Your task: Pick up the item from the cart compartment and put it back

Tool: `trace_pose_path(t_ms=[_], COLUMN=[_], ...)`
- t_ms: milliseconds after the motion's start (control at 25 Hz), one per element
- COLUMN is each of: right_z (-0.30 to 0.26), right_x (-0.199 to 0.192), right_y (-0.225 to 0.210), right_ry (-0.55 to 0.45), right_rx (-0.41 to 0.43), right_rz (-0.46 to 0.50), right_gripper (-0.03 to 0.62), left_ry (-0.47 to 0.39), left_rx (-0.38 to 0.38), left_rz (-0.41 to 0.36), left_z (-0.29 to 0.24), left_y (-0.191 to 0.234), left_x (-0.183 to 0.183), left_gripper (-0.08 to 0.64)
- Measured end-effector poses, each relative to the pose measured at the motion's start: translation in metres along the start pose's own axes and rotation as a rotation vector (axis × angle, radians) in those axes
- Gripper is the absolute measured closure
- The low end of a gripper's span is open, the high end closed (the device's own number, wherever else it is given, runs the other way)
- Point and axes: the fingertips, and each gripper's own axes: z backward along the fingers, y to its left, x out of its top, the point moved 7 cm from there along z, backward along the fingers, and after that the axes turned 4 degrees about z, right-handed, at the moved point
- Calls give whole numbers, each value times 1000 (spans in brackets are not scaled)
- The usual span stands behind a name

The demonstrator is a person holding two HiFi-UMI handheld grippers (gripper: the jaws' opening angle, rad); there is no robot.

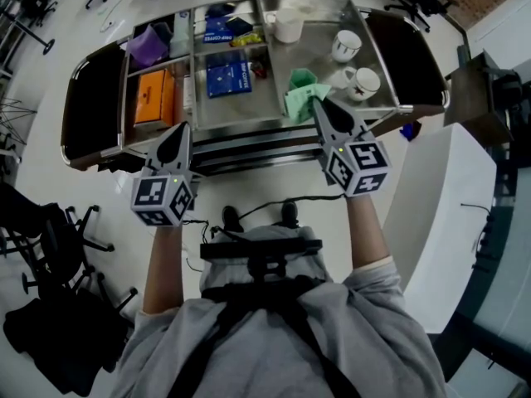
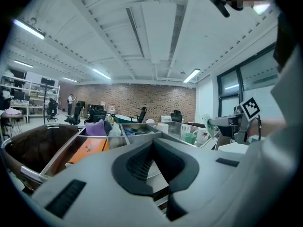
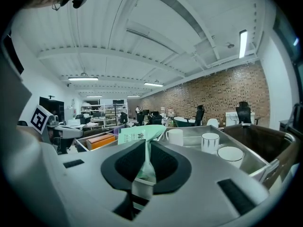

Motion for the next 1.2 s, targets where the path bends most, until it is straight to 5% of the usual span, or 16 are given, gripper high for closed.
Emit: trace_pose_path(t_ms=[560,1200], right_z=[-17,-120], right_x=[6,48], right_y=[-12,35], right_ry=[38,237], right_rx=[27,360], right_rz=[72,487], right_gripper=[548,548], left_ry=[23,56], left_rx=[-13,-10], left_rz=[9,-38], left_z=[-8,-34], left_y=[0,11], left_x=[1,21], left_gripper=[560,560])
